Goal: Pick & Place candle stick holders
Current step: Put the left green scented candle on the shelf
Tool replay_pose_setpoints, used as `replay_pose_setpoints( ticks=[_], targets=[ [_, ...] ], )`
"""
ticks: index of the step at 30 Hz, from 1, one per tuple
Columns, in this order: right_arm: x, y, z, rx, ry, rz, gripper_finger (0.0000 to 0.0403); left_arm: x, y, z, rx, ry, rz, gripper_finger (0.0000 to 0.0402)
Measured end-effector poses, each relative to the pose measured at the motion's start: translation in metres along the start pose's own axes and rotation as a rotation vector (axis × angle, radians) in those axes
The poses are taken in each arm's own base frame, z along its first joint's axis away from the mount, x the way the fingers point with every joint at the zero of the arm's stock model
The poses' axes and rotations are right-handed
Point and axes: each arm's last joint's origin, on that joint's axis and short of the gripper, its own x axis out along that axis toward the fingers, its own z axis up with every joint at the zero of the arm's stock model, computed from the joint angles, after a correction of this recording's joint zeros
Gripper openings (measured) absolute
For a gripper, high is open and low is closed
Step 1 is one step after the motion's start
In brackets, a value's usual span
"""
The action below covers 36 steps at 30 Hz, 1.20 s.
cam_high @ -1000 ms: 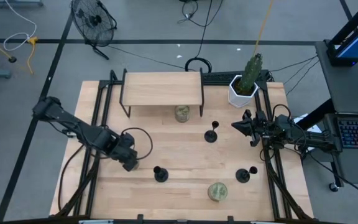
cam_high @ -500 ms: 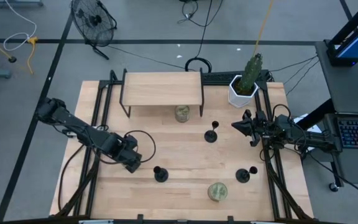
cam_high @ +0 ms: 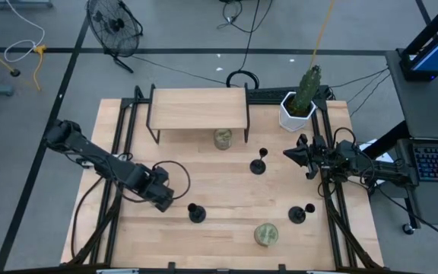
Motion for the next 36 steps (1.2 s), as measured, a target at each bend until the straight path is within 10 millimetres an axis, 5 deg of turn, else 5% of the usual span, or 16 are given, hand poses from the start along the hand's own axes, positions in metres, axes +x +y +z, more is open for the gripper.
replay_pose_setpoints(
  ticks=[16, 36],
  targets=[
    [0.0, 0.0, 0.0, -0.001, 0.0, 0.0, 0.0002, -0.021, 0.007, -0.006, 0.008, 0.141, -0.106, 0.0399],
    [0.0, 0.0, 0.0, -0.003, 0.0, 0.0, 0.0002, -0.021, 0.011, -0.009, 0.094, -0.001, -0.036, 0.04]
  ],
)
